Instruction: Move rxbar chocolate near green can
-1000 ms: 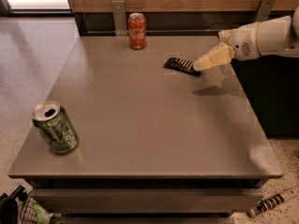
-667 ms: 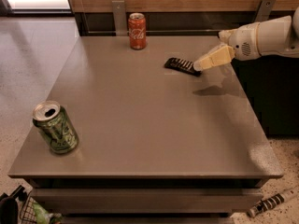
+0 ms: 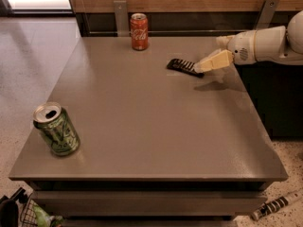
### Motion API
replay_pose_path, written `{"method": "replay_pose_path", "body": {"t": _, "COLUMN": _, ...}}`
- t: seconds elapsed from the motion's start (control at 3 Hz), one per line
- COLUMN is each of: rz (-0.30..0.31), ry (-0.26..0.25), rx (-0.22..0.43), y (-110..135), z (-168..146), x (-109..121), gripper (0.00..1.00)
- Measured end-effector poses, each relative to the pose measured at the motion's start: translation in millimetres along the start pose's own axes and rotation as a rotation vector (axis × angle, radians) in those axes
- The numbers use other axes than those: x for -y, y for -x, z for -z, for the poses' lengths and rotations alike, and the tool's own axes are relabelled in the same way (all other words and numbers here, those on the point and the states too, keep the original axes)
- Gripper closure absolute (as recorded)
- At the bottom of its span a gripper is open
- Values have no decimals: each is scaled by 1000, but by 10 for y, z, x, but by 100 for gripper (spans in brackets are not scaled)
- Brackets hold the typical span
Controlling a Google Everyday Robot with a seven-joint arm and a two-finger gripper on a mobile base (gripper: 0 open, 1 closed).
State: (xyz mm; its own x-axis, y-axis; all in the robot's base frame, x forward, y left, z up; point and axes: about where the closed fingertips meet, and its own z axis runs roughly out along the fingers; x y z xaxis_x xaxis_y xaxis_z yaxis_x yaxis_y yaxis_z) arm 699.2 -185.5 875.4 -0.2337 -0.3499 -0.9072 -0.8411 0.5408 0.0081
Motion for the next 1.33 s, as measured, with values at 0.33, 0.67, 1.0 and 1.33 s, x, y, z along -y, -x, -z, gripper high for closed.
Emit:
{"method": "replay_pose_path", "body": {"t": 0.33, "rz": -9, "ry": 27, "rx": 27, "y": -122, "z": -120, "x": 49, "gripper": 0}}
{"method": "replay_pose_path", "body": {"t": 0.67, "rz": 1, "ry": 15, "rx": 42, "y": -246, "z": -276, "x": 26, "gripper": 0}}
{"method": "replay_pose_path", "body": {"t": 1.0, "rz": 17, "ry": -6, "rx": 46, "y": -338, "z": -474, "x": 26, "gripper": 0}}
{"method": "replay_pose_path", "body": {"t": 1.33, "rz": 24, "ry": -28, "rx": 49, "y": -406, "z": -614, "x": 38, "gripper": 0}}
